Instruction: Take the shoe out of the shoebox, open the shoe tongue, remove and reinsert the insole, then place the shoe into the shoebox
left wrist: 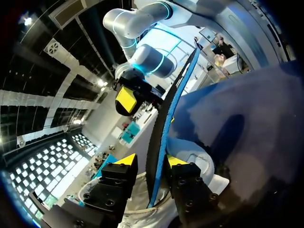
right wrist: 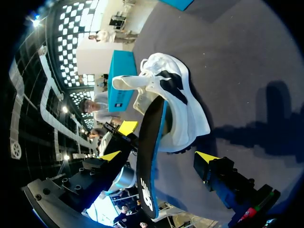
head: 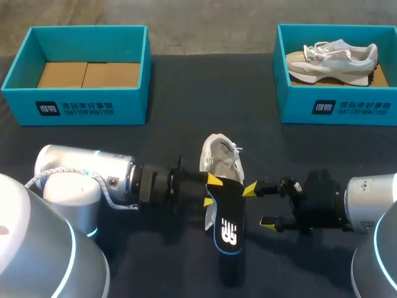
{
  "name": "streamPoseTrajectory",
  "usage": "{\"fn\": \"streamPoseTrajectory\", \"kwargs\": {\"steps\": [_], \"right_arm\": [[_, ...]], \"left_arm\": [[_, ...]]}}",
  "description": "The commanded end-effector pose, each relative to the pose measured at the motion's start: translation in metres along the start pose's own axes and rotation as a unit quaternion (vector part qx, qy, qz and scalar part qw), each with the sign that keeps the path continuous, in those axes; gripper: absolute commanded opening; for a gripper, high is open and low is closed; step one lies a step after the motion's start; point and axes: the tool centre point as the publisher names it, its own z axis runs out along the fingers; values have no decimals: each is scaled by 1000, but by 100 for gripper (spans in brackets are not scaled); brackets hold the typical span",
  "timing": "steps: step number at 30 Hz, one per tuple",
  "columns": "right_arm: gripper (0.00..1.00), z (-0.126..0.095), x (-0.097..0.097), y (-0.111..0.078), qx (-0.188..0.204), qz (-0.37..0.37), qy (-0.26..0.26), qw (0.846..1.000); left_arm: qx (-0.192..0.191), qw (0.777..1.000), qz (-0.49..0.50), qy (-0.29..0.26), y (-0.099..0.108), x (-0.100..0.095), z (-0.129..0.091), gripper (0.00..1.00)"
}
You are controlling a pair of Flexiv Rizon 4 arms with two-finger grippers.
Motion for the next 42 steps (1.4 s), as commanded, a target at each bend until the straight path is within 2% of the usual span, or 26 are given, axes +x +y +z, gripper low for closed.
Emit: {"fn": "streamPoseTrajectory", "kwargs": {"steps": [1, 5, 6, 8, 9, 11, 14, 35, 42], "right_arm": [[100, 1, 2, -1, -1, 1, -4, 1000], [100, 1, 2, -1, -1, 1, -4, 1000], [100, 1, 2, -1, -1, 1, -4, 1000], [100, 1, 2, -1, -1, 1, -4, 1000], [100, 1, 2, -1, -1, 1, -4, 1000], [100, 1, 2, -1, -1, 1, -4, 1000], [100, 1, 2, -1, -1, 1, -4, 1000], [100, 1, 2, -1, -1, 1, -4, 1000], [100, 1, 2, -1, -1, 1, -4, 1000]], "left_arm": [[-17, 1000, -2, -2, -9, 2, -2, 33], [-18, 1000, -2, -1, -11, 2, -2, 30], [-19, 1000, -1, 2, -12, 3, -2, 21], [-19, 1000, -1, 2, -12, 3, -2, 18], [-21, 1000, -2, 5, -11, 3, -1, 4], [-22, 1000, -2, 6, -10, 4, -1, 5], [-22, 1000, -2, 8, -10, 4, -1, 0], [1, 1000, -26, -7, 3, 4, -2, 0], [-3, 1000, -25, -2, 8, 2, -1, 0]]}}
